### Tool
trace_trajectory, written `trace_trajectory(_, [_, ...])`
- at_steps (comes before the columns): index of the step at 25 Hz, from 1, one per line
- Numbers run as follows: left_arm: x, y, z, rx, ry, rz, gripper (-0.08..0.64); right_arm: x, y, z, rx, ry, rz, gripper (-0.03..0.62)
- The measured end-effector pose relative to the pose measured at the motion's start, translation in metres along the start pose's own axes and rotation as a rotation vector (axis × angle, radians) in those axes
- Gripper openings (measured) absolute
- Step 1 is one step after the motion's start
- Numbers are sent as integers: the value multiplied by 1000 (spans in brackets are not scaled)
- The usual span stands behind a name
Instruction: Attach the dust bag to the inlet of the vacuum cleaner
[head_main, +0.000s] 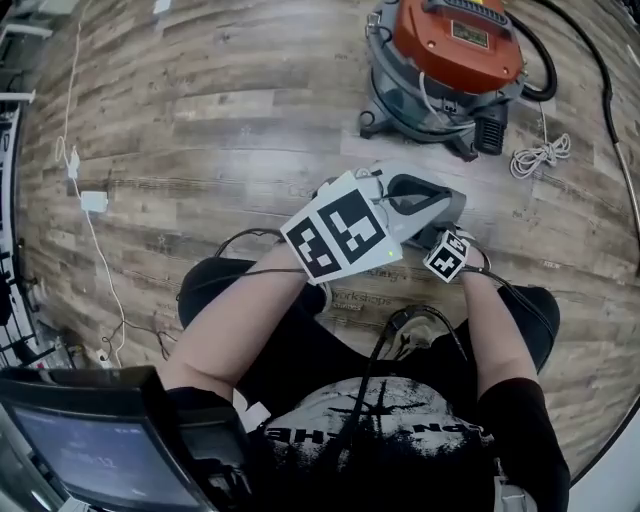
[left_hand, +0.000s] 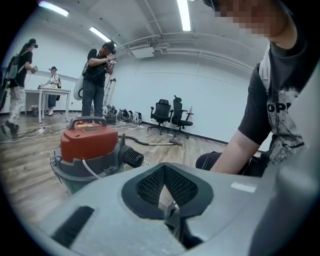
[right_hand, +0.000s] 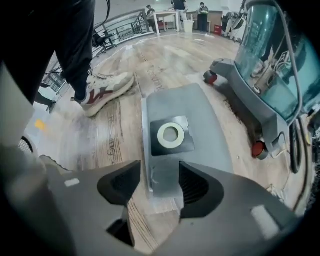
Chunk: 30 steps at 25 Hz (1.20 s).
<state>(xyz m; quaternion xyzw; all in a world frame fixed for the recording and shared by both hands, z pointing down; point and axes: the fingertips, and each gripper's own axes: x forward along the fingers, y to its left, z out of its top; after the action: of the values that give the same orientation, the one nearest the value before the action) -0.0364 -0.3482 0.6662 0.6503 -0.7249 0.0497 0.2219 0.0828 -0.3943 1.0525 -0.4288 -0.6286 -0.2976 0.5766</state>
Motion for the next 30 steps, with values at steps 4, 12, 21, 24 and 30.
trace_trajectory(4, [-1, 4, 0, -8, 11, 21, 0, 17, 0, -16, 5, 52, 14, 244])
trace_trajectory(12, [-1, -3, 3, -20, 6, 37, 0, 48, 7, -20, -31, 89, -25, 205])
trace_trajectory(21, [-5, -14, 3, -12, 12, 29, -2, 56, 11, -17, 16, 68, -75, 105])
trace_trajectory(24, [-5, -14, 5, -11, 8, 30, 0, 54, 7, -17, 97, 34, -56, 53])
trace_trajectory(30, [-6, -16, 3, -3, 13, 33, 0, 41, 6, -5, 21, 14, -55, 20])
